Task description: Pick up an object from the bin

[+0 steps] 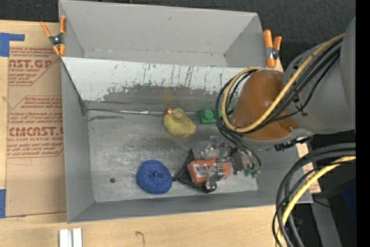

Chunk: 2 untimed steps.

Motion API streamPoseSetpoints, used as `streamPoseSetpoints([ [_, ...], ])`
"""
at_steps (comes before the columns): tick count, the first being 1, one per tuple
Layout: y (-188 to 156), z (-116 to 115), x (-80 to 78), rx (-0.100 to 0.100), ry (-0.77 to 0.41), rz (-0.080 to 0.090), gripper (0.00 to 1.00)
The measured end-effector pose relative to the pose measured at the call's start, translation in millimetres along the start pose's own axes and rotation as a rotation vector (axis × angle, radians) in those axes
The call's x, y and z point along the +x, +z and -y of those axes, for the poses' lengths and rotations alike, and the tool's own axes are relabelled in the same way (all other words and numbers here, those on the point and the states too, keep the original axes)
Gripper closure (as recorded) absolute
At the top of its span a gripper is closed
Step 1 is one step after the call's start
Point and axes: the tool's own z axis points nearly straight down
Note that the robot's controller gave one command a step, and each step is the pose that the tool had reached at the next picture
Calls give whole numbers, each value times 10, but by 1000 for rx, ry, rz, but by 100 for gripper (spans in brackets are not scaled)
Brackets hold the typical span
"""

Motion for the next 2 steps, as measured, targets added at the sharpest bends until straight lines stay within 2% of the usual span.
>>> streamPoseSetpoints([
  [2,-312,-1,-16,0,0,9,100],
])
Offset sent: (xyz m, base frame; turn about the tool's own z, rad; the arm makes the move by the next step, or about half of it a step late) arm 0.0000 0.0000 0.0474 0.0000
